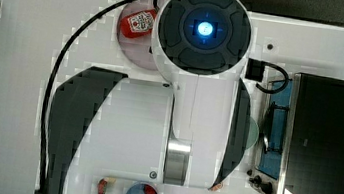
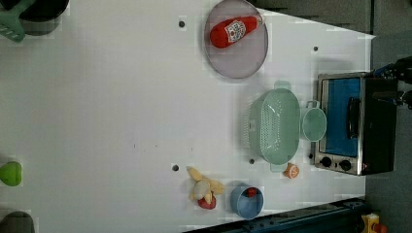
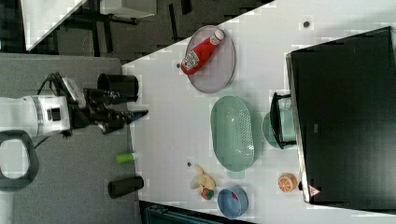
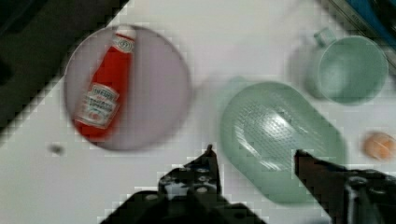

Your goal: Drag strainer right to left.

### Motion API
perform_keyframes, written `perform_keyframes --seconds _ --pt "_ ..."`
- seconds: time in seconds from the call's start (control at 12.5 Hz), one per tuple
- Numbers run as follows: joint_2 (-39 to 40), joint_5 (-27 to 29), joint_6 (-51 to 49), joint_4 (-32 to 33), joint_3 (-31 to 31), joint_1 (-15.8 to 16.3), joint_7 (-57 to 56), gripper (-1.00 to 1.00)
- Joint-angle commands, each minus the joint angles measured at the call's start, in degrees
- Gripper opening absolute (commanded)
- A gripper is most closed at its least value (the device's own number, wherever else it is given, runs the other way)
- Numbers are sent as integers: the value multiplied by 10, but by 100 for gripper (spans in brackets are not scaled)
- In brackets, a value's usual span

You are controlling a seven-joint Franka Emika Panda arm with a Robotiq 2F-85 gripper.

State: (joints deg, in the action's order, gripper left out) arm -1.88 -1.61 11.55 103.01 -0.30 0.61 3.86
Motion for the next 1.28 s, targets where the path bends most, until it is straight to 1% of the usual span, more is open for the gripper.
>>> perform_keyframes --seconds 0.08,0.24,0.48,0.72,0.88,1.04,1.28 --pt "-276 -5 -124 154 -17 -20 21 59" --pt "-275 -5 -125 154 -17 -20 21 99" --pt "-261 -5 -110 167 -14 -19 22 100" --pt "-223 -5 -50 208 -1 -18 41 100" --pt "-184 -5 1 242 5 -18 97 100" --pt "-135 -5 56 273 7 -18 179 100" --pt "-50 -5 152 300 8 -18 255 100"
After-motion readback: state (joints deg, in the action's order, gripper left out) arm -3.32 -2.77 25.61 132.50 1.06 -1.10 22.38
